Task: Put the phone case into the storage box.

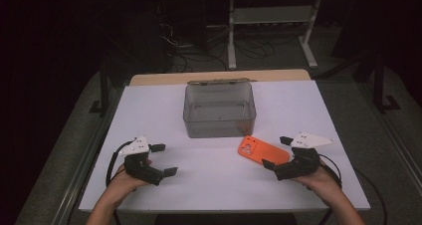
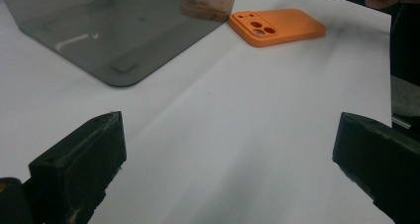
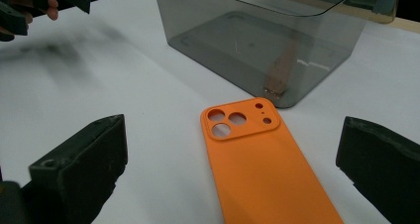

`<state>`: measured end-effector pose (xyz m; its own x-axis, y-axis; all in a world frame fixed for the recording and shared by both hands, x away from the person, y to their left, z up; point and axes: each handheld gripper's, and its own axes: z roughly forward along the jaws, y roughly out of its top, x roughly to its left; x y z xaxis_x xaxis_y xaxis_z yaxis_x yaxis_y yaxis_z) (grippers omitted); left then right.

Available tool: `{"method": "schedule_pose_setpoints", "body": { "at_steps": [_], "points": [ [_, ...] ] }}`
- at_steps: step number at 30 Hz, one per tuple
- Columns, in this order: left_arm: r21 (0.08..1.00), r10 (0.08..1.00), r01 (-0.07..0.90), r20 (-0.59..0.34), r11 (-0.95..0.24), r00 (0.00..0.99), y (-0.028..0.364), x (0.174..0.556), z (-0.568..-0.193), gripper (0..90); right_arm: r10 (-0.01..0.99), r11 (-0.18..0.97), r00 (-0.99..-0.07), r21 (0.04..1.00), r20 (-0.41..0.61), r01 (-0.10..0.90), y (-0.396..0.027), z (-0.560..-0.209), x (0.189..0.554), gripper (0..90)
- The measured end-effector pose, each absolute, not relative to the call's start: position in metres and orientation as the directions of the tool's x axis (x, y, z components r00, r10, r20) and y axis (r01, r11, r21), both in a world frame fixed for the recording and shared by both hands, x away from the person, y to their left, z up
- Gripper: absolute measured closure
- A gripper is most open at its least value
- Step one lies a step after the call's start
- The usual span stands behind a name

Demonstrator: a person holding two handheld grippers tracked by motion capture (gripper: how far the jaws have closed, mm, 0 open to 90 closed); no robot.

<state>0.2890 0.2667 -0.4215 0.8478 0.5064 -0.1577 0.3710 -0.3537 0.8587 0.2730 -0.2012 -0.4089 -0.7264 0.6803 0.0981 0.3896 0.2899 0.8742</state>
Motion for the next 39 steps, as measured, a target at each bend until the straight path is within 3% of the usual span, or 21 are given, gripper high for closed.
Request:
{"method": "schedule_pose_setpoints", "body": {
  "at_steps": [39],
  "points": [
    [0.860,0.494,0.366,-0.159,-0.356,0.855,0.261,0.292,-0.421,0.0,0.688,0.269,-0.719,0.887,0.097,0.377,-0.209,-0.384,0.308,0.0]
  ]
}}
